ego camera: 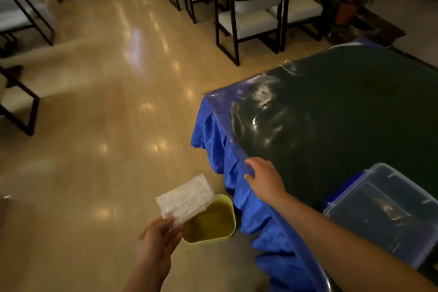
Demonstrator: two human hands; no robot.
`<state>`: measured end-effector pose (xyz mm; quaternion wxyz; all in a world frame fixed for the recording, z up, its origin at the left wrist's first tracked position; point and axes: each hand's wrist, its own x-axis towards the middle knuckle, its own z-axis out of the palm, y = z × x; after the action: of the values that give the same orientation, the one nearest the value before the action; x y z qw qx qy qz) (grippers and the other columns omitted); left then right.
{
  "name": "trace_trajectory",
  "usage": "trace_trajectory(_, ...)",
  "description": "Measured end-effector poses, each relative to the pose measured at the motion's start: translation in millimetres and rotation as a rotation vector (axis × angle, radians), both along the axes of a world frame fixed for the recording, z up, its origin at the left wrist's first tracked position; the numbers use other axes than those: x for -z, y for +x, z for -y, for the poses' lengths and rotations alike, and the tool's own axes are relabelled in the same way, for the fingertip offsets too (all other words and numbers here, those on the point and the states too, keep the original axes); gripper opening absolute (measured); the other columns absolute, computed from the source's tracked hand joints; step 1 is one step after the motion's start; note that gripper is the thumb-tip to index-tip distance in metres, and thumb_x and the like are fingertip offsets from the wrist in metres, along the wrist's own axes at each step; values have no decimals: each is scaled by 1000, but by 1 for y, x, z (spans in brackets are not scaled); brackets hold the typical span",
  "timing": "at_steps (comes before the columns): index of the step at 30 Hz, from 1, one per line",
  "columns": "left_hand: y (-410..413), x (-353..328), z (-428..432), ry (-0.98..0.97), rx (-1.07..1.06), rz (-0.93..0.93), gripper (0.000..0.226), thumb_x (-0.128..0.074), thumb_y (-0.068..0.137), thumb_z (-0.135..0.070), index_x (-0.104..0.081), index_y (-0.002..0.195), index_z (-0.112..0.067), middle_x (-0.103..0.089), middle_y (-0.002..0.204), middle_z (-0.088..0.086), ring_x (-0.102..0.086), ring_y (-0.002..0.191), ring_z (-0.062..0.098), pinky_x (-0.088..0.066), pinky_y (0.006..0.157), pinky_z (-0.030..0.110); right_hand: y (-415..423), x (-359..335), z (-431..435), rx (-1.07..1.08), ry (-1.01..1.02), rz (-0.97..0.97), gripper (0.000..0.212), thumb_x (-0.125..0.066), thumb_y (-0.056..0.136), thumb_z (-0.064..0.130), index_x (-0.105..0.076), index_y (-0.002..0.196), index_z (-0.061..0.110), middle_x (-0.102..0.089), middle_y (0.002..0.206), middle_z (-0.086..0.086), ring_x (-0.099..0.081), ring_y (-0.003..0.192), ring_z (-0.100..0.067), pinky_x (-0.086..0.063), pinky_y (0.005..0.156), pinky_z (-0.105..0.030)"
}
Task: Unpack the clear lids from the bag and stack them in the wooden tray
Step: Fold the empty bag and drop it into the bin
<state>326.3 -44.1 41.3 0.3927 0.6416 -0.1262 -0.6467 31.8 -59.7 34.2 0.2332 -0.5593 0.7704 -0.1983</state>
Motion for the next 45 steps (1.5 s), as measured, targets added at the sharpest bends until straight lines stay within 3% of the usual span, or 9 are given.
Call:
trace_trajectory(5,12,41,22,78,-7,53,12,-61,93,-3,-66,104,-6,-72,92,16,-72,78,28,-57,57,30,-2,41,27,-69,27,-320,61,-51,100,35,-31,154,14,-29,163,-4,-25,150,-30,-27,120,-44)
trace_trajectory(9,14,78,30,109,-54,140,9,-64,92,0,-66,99,-6,-73,89,17,-73,75,28,-56,60,33,-3,66,39,-117,29,-473,65,-47,100,41,-27,155,13,-25,165,-6,-24,150,-31,-26,120,-50)
trace_trajectory(18,18,152,44,149,-36,281,6,-66,94,-4,-68,98,-7,-73,93,17,-73,81,32,-57,65,37,-3,92,44,-108,13,-591,59,-42,100,39,-33,151,12,-37,159,-8,-35,144,-34,-34,113,-54)
trace_trajectory(24,6,210,61,213,26,306,9,-69,92,1,-66,101,-3,-71,94,19,-71,83,34,-57,64,36,-1,96,43,-100,-6,-650,57,-37,102,38,-31,152,10,-35,160,-10,-33,145,-35,-33,113,-55)
trace_trajectory(29,-2,263,69,243,117,426,19,-79,86,-6,-67,101,-5,-72,97,21,-74,86,38,-63,81,47,1,100,44,-111,52,-736,65,-38,101,42,-24,154,7,-26,163,-13,-29,146,-38,-30,114,-57)
trace_trajectory(34,-9,300,78,269,165,503,15,-80,87,-14,-71,96,-8,-74,91,17,-74,81,34,-64,79,47,2,104,45,-94,41,-770,70,-42,98,46,-24,154,7,-27,163,-12,-29,146,-38,-29,114,-56)
trace_trajectory(39,-19,323,88,269,240,515,30,-82,85,-23,-72,111,-10,-74,104,12,-71,86,31,-62,82,46,1,107,45,-86,22,-767,73,-44,97,49,-26,154,8,-27,163,-11,-29,146,-36,-29,115,-56)
trace_trajectory(42,-27,331,97,274,310,514,66,-83,83,-32,-56,139,-12,-65,122,12,-66,106,38,-58,92,53,0,109,44,-86,0,-766,75,-47,95,49,-27,154,8,-27,163,-11,-29,146,-37,-30,114,-56)
trace_trajectory(45,-31,334,104,268,395,620,79,-81,85,-34,-42,151,-15,-58,137,17,-60,119,44,-53,100,58,-1,111,44,-88,-15,-763,76,-48,94,50,-28,153,8,-28,162,-11,-30,146,-37,-31,114,-57)
